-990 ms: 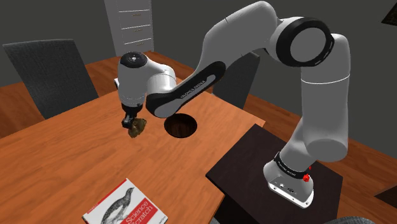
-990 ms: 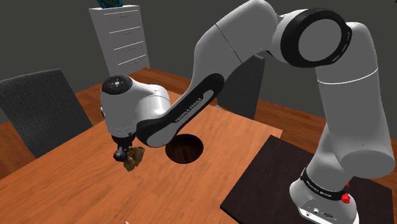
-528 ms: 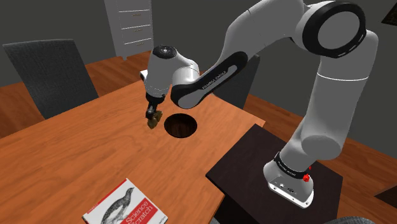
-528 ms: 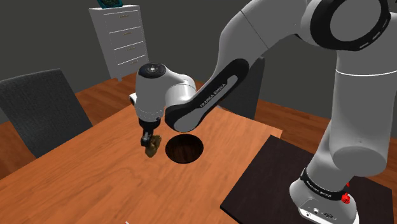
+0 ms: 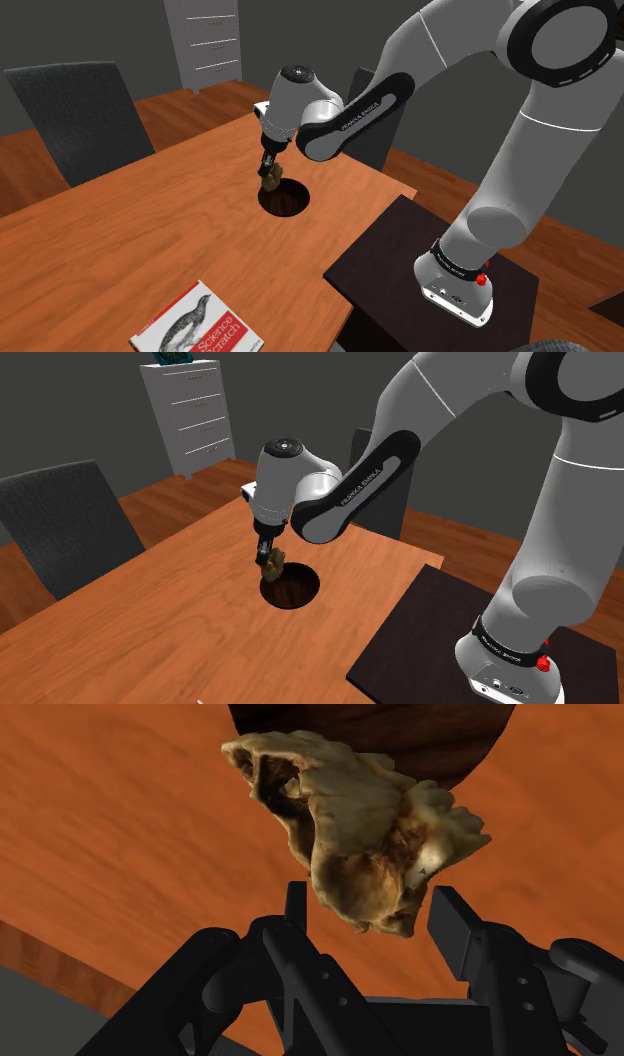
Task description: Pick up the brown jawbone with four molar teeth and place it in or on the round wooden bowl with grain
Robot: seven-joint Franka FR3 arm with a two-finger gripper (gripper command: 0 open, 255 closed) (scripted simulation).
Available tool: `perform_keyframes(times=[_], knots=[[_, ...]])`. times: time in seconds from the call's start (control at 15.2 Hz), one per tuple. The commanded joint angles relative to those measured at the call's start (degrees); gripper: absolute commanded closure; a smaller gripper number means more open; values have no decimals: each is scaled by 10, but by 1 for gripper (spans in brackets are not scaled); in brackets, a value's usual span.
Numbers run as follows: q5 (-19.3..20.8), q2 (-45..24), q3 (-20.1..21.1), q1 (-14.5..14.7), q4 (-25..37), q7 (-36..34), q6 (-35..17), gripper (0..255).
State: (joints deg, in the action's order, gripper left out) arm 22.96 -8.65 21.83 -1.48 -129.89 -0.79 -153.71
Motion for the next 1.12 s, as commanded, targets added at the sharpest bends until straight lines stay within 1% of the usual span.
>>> perform_keyframes(times=[0.0,0.46,1.06], knots=[[12,-6,-5,0,-8,-8,-14,255],[78,-51,-32,18,-9,-62,-54,255],[161,-111,-81,53,0,-135,-99,255]])
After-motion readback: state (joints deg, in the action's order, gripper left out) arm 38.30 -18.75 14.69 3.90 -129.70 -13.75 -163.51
